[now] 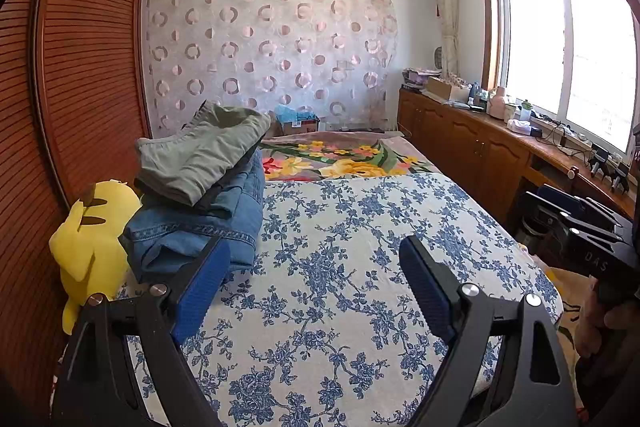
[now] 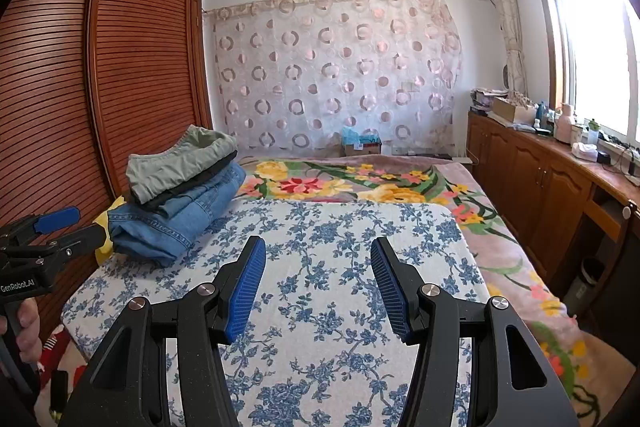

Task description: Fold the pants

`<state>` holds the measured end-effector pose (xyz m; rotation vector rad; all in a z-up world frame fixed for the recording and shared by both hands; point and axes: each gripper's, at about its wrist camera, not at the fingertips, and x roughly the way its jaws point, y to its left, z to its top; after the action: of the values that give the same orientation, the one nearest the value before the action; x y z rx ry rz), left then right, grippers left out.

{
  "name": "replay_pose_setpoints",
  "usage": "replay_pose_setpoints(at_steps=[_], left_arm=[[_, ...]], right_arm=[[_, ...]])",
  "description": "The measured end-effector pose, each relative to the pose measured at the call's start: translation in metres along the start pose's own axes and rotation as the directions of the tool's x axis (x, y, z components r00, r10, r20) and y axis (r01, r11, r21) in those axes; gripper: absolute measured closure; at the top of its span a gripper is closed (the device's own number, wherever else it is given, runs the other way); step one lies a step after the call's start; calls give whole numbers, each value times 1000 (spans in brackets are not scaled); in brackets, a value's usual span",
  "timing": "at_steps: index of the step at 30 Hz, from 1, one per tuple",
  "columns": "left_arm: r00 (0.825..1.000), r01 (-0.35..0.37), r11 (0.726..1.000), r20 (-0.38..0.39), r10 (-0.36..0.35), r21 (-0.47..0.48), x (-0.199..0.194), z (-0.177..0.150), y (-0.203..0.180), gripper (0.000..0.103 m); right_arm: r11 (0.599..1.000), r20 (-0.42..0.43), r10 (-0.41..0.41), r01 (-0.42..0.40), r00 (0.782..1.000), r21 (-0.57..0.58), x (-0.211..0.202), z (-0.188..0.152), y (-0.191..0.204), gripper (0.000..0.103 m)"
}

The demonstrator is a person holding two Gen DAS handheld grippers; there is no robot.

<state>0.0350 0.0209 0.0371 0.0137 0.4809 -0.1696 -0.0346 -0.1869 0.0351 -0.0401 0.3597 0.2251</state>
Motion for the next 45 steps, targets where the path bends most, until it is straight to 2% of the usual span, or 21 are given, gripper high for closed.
replay_pose_setpoints(at_steps=[45], left_arm=[[1000, 0, 1000, 3, 0, 3, -1, -2, -1, 16]], right_arm=[[1000, 13, -2, 2, 1000, 3, -3, -2, -1, 46]])
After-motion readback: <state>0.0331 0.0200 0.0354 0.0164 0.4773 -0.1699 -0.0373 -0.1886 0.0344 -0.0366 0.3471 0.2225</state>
